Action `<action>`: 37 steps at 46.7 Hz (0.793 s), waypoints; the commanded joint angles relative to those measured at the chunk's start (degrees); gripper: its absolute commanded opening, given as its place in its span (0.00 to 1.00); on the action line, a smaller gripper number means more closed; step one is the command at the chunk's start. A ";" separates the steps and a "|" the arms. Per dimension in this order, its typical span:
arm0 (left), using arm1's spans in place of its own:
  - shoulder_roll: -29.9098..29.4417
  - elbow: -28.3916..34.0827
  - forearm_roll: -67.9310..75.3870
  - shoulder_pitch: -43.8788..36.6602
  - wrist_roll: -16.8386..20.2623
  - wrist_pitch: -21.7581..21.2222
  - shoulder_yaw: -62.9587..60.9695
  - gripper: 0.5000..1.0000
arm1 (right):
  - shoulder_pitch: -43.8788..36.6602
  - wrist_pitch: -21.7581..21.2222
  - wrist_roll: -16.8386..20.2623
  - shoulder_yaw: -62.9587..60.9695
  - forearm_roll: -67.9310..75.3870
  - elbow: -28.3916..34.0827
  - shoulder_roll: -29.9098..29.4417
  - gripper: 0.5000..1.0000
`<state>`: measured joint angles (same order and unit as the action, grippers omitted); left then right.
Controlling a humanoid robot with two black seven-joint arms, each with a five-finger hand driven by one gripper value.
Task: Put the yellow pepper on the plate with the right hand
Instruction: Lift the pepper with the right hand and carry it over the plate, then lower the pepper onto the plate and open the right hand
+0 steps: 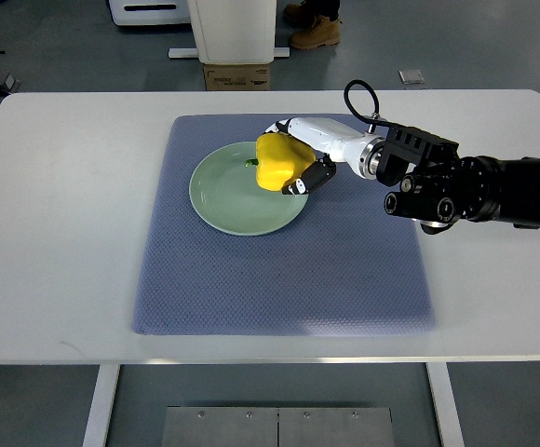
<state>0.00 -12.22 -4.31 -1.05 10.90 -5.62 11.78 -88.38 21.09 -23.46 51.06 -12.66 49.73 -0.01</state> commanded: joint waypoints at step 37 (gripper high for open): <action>0.00 0.00 0.00 0.00 0.00 0.00 0.00 1.00 | 1.99 -0.79 -0.79 -8.61 -0.17 1.77 0.01 0.00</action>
<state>0.00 -12.22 -4.31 -1.05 10.90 -5.62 11.78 -86.47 20.31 -24.09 42.57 -12.83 51.41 0.00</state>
